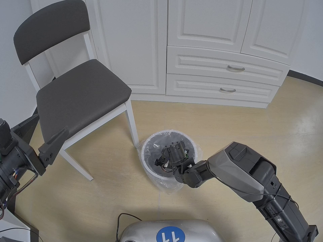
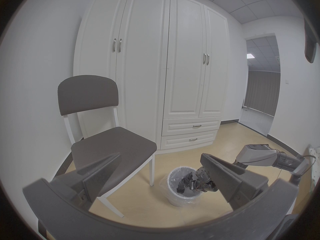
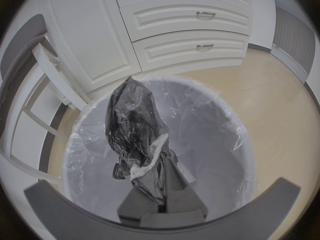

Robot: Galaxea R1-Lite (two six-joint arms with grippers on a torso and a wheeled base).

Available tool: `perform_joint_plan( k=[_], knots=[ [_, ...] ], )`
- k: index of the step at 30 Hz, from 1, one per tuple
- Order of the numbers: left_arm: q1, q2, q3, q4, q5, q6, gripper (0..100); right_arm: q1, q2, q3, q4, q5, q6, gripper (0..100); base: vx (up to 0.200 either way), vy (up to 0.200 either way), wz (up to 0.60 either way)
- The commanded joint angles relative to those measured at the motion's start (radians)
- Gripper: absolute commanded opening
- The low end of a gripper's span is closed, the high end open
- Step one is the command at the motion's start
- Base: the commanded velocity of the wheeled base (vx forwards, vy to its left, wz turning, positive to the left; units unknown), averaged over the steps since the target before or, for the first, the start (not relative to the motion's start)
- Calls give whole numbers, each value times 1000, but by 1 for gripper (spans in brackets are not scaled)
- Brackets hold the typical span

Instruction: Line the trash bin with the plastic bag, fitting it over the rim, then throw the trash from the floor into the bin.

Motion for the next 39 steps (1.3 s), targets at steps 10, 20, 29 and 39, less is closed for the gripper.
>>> perform_joint_plan(
  k=[10, 20, 29, 39],
  knots=[
    [0, 0, -1, -1, 0, 0, 100, 6, -8, 4, -1, 0, 3, 100, 0, 0, 0],
    [0, 0, -1, -1, 0, 0, 100, 6, -11, 4, -3, 0, 8, 100, 0, 0, 0],
    [1, -3, -1, -1, 0, 0, 100, 6, -36, 15, -3, 0, 9, 100, 0, 0, 0],
    [1, -3, -1, -1, 2, 0, 100, 6, -82, 53, -7, 0, 6, 100, 0, 0, 0]
  ],
)
